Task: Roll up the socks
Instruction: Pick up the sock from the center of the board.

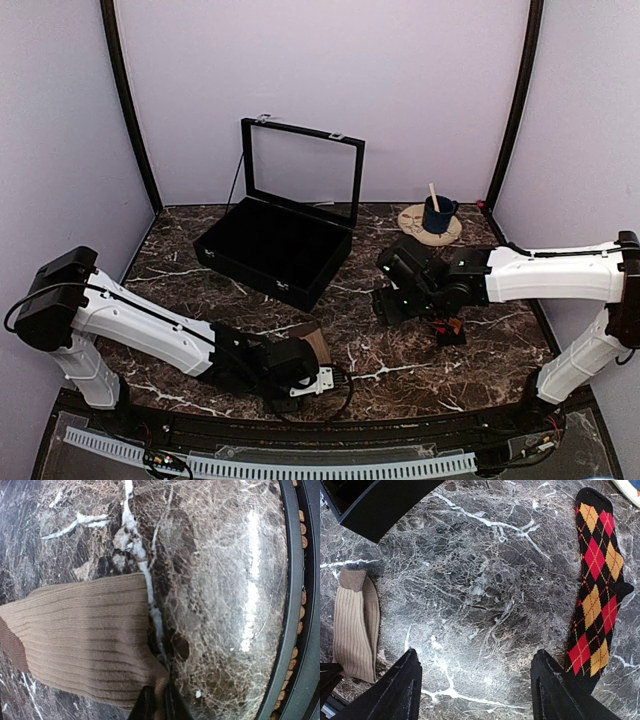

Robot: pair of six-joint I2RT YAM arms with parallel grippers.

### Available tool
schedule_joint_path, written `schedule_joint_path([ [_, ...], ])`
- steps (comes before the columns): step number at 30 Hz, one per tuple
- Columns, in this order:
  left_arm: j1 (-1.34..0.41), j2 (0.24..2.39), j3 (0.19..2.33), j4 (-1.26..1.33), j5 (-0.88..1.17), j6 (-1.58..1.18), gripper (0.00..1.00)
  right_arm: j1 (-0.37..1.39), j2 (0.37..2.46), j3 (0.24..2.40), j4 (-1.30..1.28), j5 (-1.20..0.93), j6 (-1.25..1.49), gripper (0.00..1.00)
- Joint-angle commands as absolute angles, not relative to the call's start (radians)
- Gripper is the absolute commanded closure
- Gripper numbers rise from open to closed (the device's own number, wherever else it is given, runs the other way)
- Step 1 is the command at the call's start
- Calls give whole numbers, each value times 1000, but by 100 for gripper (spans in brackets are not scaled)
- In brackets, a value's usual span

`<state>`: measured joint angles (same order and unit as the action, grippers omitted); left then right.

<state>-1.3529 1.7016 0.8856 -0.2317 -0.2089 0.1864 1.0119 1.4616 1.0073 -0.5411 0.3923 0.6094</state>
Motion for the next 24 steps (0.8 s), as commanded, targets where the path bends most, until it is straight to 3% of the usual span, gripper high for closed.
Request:
schedule_joint_path([
  [1,-1326,1740,902,-376,-77,148,94,1005,1457,998,-509,387,601,32],
  [3,-1318,1743,922,-403,-44,133,100,1004,1453,991,-505,387,598,33],
  [24,-1102,1746,1004,-512,518,-37,100,1007,1418,912,-430,303,491,68],
])
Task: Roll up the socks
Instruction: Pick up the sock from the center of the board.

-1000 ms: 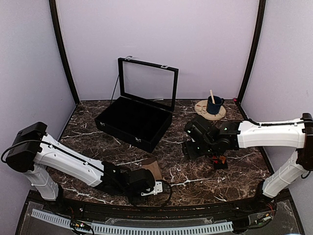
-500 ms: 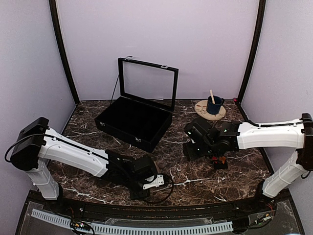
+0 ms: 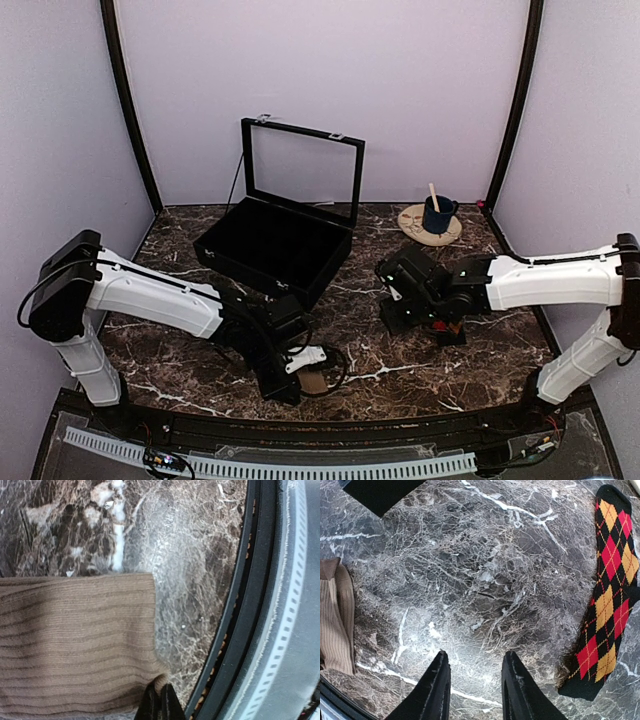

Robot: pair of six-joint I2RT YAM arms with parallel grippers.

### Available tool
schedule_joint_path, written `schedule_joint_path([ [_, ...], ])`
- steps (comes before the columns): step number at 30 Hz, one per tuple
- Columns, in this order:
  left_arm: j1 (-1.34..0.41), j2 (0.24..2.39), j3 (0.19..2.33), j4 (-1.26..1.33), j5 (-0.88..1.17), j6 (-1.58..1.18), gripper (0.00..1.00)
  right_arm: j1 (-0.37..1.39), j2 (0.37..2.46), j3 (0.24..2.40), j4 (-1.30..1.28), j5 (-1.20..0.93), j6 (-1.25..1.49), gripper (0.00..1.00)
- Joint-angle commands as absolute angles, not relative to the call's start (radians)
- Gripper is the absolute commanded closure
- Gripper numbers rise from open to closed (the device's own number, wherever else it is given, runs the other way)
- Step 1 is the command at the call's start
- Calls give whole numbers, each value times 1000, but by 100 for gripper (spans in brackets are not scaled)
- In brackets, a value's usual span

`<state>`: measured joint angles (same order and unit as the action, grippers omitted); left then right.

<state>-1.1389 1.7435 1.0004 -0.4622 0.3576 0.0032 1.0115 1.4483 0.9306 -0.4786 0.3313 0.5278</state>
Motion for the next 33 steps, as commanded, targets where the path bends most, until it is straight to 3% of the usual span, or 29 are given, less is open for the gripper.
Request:
schedule_joint_path([
  [1,-1090,1748,1002,-512,555,-44,100,1008,1415,908,-423,296,486,68],
  [13,-946,1755,946,-502,785,-99,100,1104,1385,855,-331,251,416,70],
  [33,-830,1812,911,-494,960,-127,100,1308,1473,910,-266,161,249,60],
])
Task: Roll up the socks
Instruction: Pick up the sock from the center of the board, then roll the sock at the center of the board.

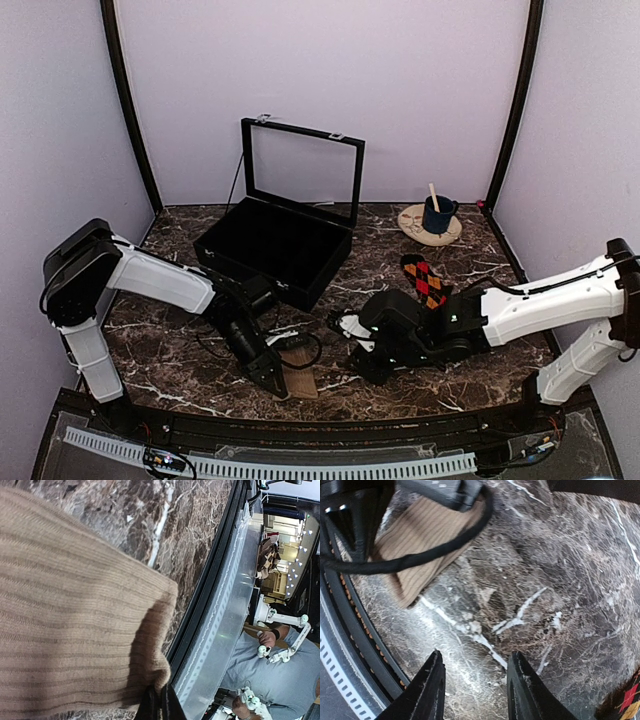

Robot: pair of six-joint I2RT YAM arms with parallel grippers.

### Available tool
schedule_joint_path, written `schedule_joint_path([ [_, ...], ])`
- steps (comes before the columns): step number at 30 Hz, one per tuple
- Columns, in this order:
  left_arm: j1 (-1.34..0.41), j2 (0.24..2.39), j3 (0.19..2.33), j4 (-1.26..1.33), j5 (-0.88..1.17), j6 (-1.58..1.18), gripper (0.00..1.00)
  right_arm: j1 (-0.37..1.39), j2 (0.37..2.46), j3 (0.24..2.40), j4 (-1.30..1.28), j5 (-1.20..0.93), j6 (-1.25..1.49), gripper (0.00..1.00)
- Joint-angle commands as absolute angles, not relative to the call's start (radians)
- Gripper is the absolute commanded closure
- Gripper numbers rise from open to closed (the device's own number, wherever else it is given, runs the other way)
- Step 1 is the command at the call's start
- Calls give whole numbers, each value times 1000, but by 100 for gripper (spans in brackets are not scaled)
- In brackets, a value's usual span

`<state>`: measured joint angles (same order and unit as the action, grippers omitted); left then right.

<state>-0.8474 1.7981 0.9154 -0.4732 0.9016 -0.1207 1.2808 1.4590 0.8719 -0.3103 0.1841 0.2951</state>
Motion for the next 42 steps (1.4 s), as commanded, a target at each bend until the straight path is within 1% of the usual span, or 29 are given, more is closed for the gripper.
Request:
schedule_joint_path([
  [1,-825,1815,911,-495,964,-128,100,1314,1476,914,-264,156,242,60],
  [13,-788,1810,905,-493,964,-171,100,1393,1582,998,-246,112,141,57],
  [23,-777,1825,879,-460,961,-201,100,1415,1711,1094,-240,79,31,54],
  [30,-763,1835,879,-462,966,-196,100,1414,1776,1121,-217,56,-22,52],
  [35,-757,1848,885,-471,968,-187,100,1414,1827,1140,-197,55,-54,53],
  [42,-746,1856,890,-487,968,-175,100,1413,1887,1146,-169,70,-94,57],
])
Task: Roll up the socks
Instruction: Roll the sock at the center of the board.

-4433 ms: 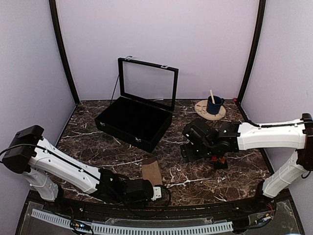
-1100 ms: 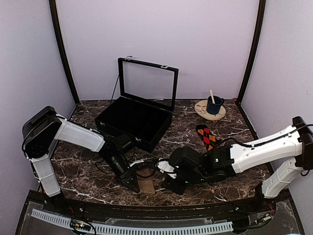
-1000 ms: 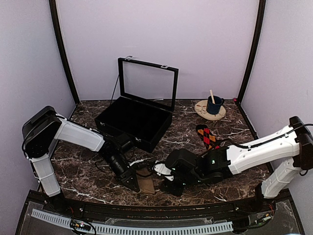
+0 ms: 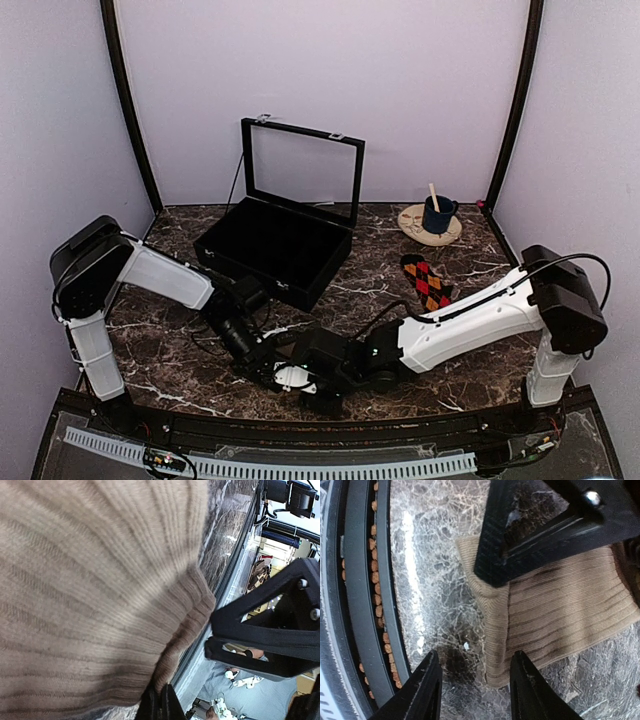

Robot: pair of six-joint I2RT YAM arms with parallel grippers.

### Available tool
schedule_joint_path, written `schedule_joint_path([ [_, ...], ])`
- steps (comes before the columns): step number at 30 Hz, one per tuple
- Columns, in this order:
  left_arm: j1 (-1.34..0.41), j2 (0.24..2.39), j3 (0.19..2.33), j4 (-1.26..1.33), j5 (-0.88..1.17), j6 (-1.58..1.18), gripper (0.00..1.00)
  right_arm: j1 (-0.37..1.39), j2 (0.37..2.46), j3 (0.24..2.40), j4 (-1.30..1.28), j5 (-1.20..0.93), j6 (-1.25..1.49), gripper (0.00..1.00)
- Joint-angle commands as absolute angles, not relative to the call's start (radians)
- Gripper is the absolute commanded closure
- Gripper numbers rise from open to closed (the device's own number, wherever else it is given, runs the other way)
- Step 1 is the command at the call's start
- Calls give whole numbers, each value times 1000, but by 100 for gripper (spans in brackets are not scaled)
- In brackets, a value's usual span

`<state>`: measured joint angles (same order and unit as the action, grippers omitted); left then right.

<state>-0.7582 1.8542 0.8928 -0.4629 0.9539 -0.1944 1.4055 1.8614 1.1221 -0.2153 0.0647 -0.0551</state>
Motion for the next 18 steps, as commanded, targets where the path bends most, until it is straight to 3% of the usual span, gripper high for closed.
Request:
schedule_joint_path([
  [1,-744,1856,892,-488,967,-174,100,1411,1894,1174,-169,68,-100,58],
  [18,-731,1889,900,-518,923,-149,100,1358,1938,1182,-169,28,-137,67],
])
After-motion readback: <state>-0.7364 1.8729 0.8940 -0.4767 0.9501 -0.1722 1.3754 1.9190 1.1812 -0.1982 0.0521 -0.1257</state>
